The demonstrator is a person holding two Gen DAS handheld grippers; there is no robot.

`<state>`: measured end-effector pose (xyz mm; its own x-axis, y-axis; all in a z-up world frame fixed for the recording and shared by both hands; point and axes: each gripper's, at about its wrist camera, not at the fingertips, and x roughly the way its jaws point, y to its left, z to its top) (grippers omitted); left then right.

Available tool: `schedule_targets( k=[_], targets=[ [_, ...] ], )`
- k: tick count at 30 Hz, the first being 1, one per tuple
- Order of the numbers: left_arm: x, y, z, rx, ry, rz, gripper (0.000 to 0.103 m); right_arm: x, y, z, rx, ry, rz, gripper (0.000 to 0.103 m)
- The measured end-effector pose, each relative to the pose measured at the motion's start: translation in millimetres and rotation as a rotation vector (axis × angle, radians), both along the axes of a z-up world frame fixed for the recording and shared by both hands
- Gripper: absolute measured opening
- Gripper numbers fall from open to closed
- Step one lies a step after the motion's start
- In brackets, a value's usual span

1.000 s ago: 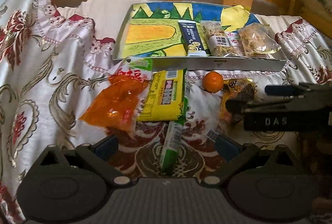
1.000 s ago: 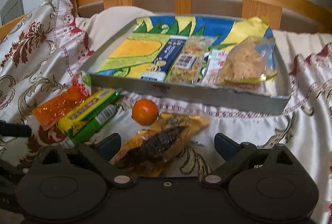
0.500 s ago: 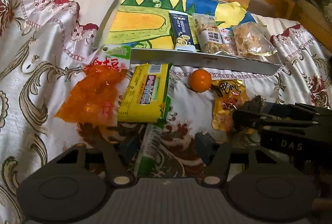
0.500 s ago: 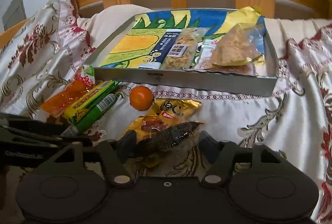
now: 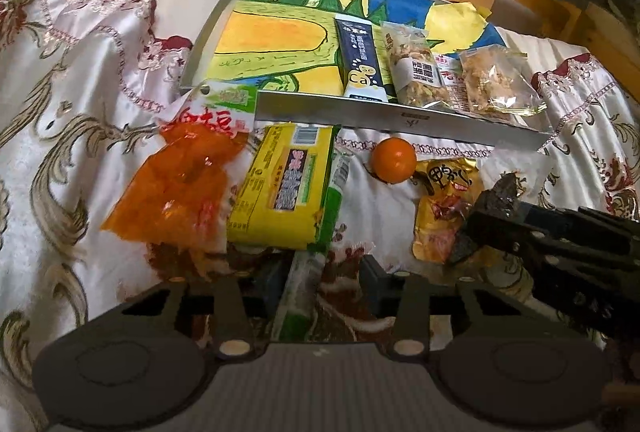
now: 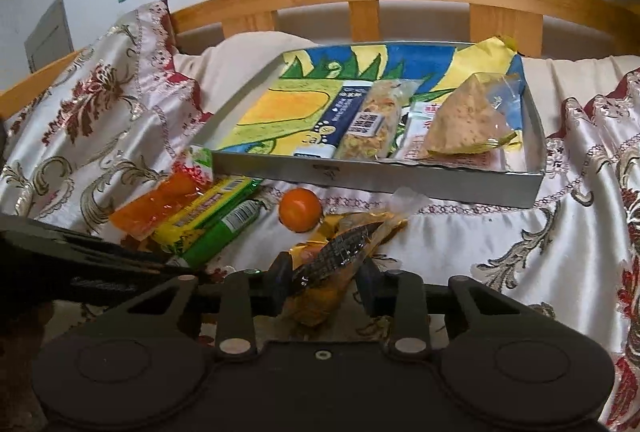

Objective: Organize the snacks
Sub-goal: 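Grasp green-white stick pack with left tool while right grasps dried-fish pack, then carry stick pack into tray with left tool while right carries fish pack there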

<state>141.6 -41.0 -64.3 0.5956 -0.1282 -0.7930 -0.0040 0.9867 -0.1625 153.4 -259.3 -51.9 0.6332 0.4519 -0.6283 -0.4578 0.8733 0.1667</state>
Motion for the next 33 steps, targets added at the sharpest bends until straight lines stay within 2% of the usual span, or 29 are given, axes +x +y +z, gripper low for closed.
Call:
schedule_targets(
  k=[7, 10, 13, 15, 20, 23, 26, 33],
  targets=[
    [8.2, -5.6, -3.1, 0.030, 0.006, -0.018, 0.045, 2.4, 2.7, -4.8, 0.041, 0.019, 0.035, 0.037],
    [7.0, -8.2, -2.7, 0.059, 0.007, -0.018, 0.035, 3.6, 5.0, -8.3, 0.050, 0.027, 0.046, 0.036],
    [7.1, -7.7, -0.1, 0.072, 0.022, -0.011, 0.023, 4.7, 4.3, -9.7, 0.067, 0.044, 0.041, 0.027],
    [7.8, -4.5, 1.9, 0.047, 0.044, -0.001, 0.023, 4.3, 3.4, -8.4, 0.074, 0.040, 0.039, 0.022],
    [8.8, -0.3, 7.8, -0.004, 0.097, 0.050, 0.021, -0.3, 2.1, -0.9, 0.097, 0.015, 0.034, 0.017],
    [8.0, 6.0, 10.7, -0.102, 0.130, 0.078, 0.019, -5.5, 2.7, 6.0, 0.087, -0.038, 0.038, 0.013],
    [6.8, 9.7, 11.6, -0.157, 0.156, 0.097, 0.019, -8.7, 1.3, 12.6, 0.079, -0.080, 0.030, 0.012],
    [-4.3, 17.5, 15.1, -0.255, 0.208, 0.131, 0.018, -7.6, -5.3, 19.3, 0.088, -0.092, 0.003, 0.012]
  ],
)
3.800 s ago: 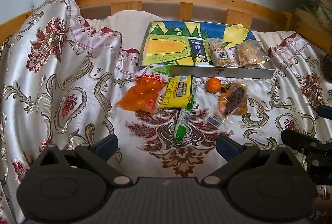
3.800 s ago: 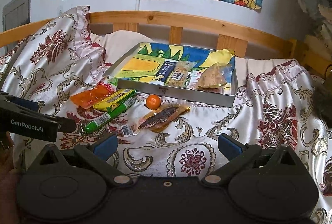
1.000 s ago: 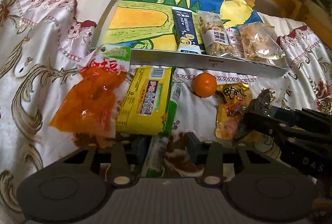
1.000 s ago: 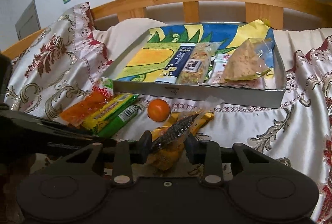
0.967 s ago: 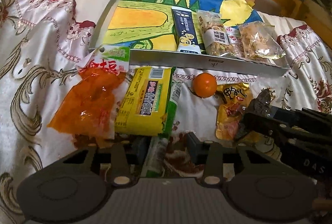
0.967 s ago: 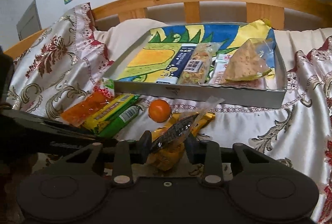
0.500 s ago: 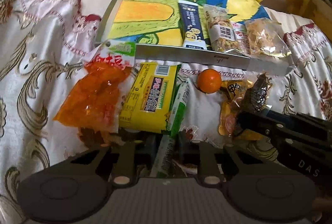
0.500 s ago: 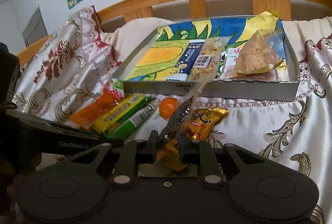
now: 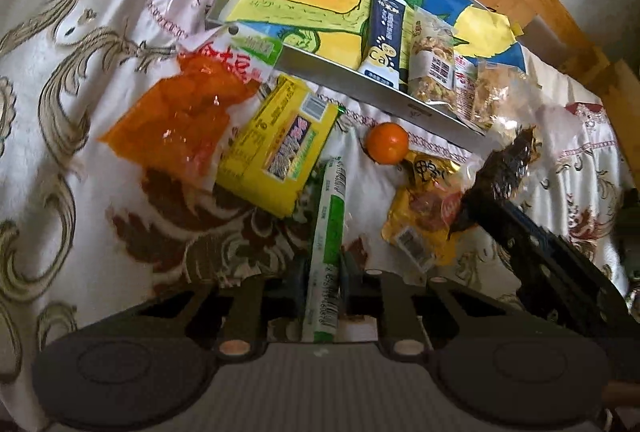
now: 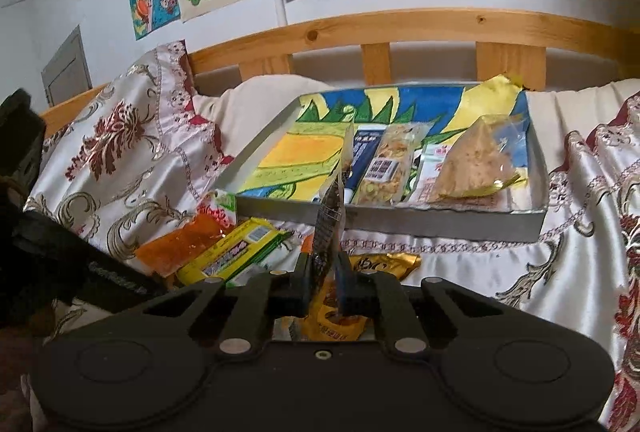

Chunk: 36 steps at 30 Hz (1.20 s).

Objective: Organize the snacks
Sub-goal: 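Carry stick pack into tray with left tool while right carries fish pack there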

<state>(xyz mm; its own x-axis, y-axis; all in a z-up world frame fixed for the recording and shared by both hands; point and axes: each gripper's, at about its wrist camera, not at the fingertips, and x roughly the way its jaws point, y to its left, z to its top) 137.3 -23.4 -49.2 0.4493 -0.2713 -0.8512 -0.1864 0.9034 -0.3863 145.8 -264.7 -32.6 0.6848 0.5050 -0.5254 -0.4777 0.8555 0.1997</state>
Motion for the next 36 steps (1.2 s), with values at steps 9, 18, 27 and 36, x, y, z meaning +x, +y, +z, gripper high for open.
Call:
schedule_targets(
  k=[9, 18, 27, 36],
  targets=[
    [-11.6, -4.5, 19.4, -0.059, -0.037, 0.002, 0.018, -3.5, -9.7, 18.0, 0.027, -0.067, -0.023, 0.012],
    [3.4, -10.6, 51.4, -0.062, -0.134, 0.019, 0.018, 6.3, -20.3, 28.4, 0.064, -0.102, -0.069, 0.012],
    [68.7, -14.6, 83.3, 0.007, -0.292, 0.033, 0.018, 46.0, -26.6, 35.2, 0.104, -0.165, -0.119, 0.012],
    [135.9, -14.4, 66.1, 0.027, -0.329, 0.063, 0.018, 90.9, -47.9, 28.8, 0.129, -0.163, -0.157, 0.012]
  ],
)
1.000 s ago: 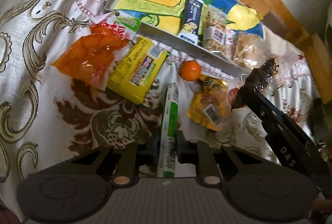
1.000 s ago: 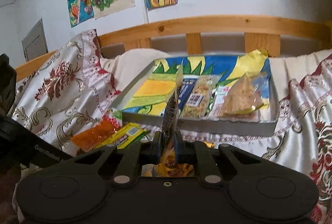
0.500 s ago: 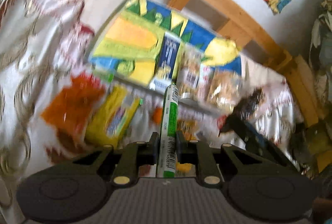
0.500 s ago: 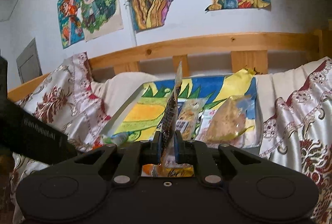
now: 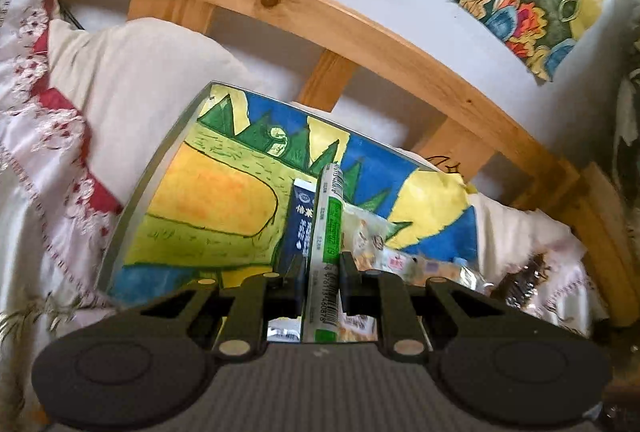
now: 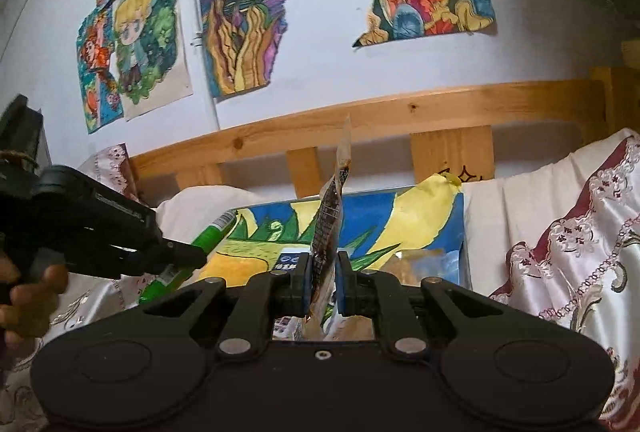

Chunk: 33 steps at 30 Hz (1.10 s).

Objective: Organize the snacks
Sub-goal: 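Carry stick pack into tray with left tool while right carries fish pack there, then open both tools to release the packs in the tray and withdraw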

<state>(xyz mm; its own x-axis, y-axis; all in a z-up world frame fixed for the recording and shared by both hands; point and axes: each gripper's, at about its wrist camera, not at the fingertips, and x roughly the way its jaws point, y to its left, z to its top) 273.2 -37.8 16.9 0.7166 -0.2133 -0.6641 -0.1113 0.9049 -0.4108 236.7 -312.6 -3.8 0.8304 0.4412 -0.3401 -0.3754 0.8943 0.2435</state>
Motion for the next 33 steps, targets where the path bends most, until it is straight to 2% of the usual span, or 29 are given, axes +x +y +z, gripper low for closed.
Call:
schedule_targets(
  k=[9, 15, 25, 26, 28, 33],
  targets=[
    [35.5, -32.3, -29.8, 0.095, 0.005, -0.031, 0.018, 32.3, 6.6, -25.0, -0.024, 0.119, 0.020, 0.012],
    [43.3, -45.4, -43.9, 0.197, 0.003, -0.056, 0.018, 35.1, 0.9, -36.5, -0.003, 0.141, 0.013, 0.013],
    [41.2, -43.3, -54.7, 0.191, 0.019, -0.017, 0.020, 35.3, 3.4, -38.2, -0.036, 0.142, 0.004, 0.023],
    [39.7, -42.9, -53.6, 0.189, 0.015, -0.013, 0.022, 34.8, 3.8, -38.3, -0.040, 0.141, 0.004, 0.024],
    [37.9, -41.6, -52.0, 0.189, 0.015, -0.006, 0.035, 33.7, 5.2, -37.4, -0.051, 0.138, 0.004, 0.028],
    [28.8, -33.3, -47.8, 0.180, 0.009, 0.027, 0.050, 29.9, 6.2, -32.5, -0.078, 0.126, -0.008, 0.044]
  ],
)
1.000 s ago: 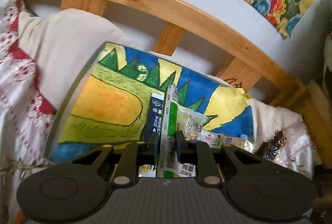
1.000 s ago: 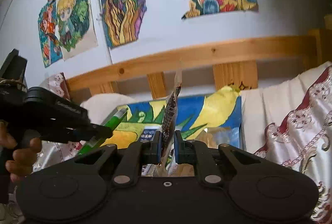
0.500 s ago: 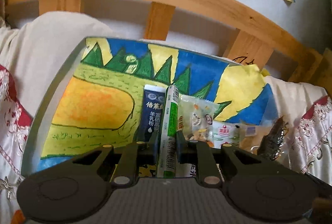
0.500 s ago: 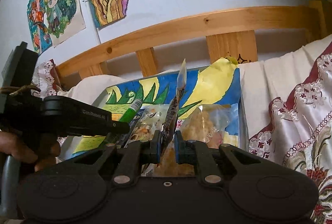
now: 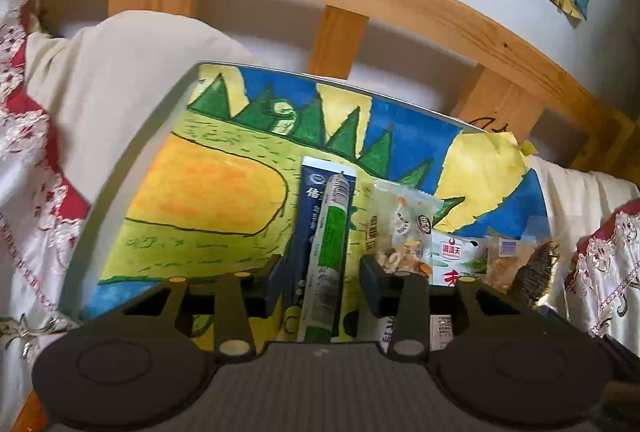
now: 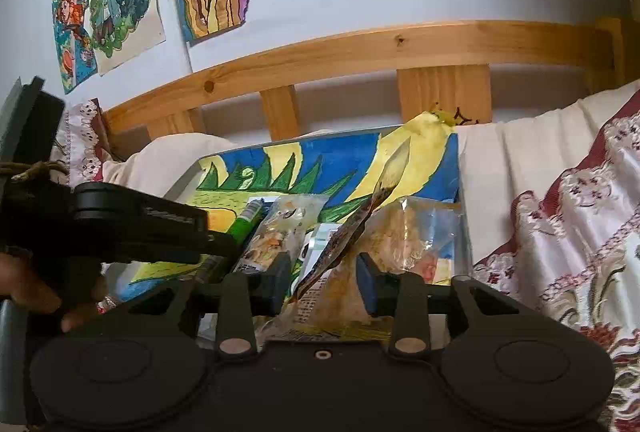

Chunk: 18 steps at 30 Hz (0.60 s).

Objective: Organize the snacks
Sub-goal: 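Open both tools to release the packs in the tray and withdraw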

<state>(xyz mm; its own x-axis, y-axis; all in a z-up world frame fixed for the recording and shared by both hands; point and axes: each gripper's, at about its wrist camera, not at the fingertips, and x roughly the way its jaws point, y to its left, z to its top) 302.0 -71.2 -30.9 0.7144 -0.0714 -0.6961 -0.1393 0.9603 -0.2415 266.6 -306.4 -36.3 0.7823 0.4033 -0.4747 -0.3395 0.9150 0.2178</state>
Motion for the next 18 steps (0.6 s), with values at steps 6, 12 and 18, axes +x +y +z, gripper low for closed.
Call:
schedule_targets(
  k=[6, 12, 18],
  targets=[
    [-22.7, 10.9, 14.9, 0.011, -0.052, 0.031, 0.083, -9.1, -3.9, 12.7, -0.011, -0.039, -0.033, 0.061],
    [-49.5, 25.5, 31.5, 0.008, -0.108, 0.085, 0.100, -26.2, -5.9, 32.6, -0.002, -0.104, -0.062, 0.081],
    [-82.7, 33.0, 47.9, 0.018, -0.145, 0.109, 0.102, -50.4, -3.9, 53.8, 0.018, -0.173, -0.067, 0.095]
  ],
)
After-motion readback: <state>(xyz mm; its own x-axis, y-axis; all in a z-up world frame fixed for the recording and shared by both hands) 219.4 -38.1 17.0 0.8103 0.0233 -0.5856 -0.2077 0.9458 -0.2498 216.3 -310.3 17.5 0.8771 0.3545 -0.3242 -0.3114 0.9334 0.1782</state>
